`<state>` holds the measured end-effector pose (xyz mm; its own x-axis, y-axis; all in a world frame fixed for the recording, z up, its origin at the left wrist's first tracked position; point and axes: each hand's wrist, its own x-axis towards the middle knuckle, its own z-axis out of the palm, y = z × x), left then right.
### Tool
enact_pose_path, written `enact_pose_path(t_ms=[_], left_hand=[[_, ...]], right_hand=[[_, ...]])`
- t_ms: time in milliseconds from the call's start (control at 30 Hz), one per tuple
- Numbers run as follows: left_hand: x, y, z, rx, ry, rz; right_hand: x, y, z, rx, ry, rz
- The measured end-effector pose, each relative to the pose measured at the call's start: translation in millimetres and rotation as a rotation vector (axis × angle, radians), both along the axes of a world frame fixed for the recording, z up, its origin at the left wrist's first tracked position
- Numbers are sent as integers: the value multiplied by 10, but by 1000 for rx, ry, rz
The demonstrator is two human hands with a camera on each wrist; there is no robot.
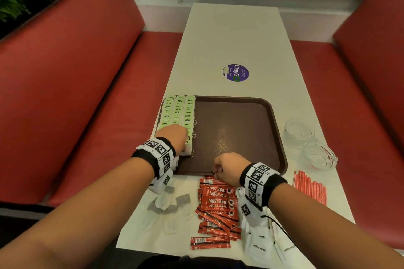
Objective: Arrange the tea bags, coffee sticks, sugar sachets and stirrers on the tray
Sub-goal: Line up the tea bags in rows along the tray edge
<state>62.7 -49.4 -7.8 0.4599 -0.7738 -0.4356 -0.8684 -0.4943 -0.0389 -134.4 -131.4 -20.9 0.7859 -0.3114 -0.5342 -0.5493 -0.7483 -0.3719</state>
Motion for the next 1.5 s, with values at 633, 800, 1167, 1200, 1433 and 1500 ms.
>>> enact_pose_path(t_ms=[633, 800, 1167, 1200, 1433, 1500], left_hand=[[-147, -41, -116, -16, -5, 39], [-111, 133, 34, -161, 102, 43], [-207, 1261, 49, 49, 316, -241], [-225, 1329, 1, 71, 307, -240], [-288, 1522, -218, -24, 287, -197], [-283, 1541, -237, -63, 292, -184]], right_hand=[[7, 10, -13, -34, 7, 38], [77, 92, 50, -80, -50, 96], [377, 823, 96, -45, 0, 512], [392, 869, 59, -71, 40, 543], [422, 952, -59, -251, 86, 691], [432, 957, -81, -293, 72, 673]])
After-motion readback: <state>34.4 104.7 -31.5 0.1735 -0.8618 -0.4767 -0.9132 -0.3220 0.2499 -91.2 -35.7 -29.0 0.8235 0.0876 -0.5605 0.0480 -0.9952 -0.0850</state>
